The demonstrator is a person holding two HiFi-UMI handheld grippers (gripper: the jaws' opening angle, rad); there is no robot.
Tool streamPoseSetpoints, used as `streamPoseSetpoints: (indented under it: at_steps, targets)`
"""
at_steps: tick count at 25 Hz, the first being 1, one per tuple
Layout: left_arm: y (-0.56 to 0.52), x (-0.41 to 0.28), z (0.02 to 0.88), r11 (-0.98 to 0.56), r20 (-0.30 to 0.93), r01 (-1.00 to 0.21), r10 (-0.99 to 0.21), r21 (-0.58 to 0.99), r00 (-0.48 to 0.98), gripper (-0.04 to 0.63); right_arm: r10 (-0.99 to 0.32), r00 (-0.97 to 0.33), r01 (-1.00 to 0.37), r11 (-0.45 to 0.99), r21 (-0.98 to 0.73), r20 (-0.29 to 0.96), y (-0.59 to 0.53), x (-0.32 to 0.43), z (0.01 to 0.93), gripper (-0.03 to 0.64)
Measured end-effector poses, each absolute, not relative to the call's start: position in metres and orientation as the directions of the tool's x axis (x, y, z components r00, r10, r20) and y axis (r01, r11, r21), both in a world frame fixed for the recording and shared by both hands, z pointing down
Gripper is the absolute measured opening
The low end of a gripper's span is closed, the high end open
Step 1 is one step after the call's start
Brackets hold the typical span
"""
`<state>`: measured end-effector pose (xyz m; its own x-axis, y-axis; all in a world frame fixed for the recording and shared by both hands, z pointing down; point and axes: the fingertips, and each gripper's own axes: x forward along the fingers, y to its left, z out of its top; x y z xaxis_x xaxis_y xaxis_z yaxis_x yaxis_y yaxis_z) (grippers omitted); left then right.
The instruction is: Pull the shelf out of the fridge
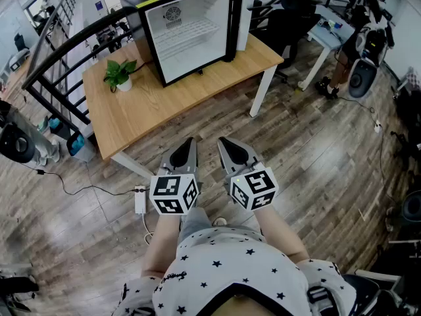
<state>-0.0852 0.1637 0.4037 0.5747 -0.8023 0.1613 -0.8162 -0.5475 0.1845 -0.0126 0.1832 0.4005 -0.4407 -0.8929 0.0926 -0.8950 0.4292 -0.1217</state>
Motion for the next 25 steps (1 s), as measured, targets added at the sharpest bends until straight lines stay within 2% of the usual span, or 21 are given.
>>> streamPoseSetpoints:
  at_steps: [8,14,19,25]
  targets:
    - [0.175,-0.075,0.407,-0.533,0.166,-0.826,-0.811,0.186,0.561,0.008,-0.882,-0.463,-0.885,0.453,-0.108,0.092,0.196,-0.007,0.397,0.019]
    - [0.178,-0.074,0.411,-0.515,0.171,-0.83,-0.816,0.215,0.552,0.008,-0.885,-0.46,-0.876,0.438,-0.2,0.077,0.197,0.001,0.398,0.02]
    - [0.176,-0.073,0.411,-0.508,0.173,-0.831,-0.819,0.226,0.547,0.008,-0.888,-0.44,-0.892,0.417,-0.172,0.129,0.192,0.006,0.41,0.02]
    - [0.157,-0.07,0.417,-0.485,0.175,-0.828,-0.822,0.281,0.541,0.008,-0.885,-0.454,-0.89,0.444,-0.103,0.104,0.181,0.007,0.406,0.02]
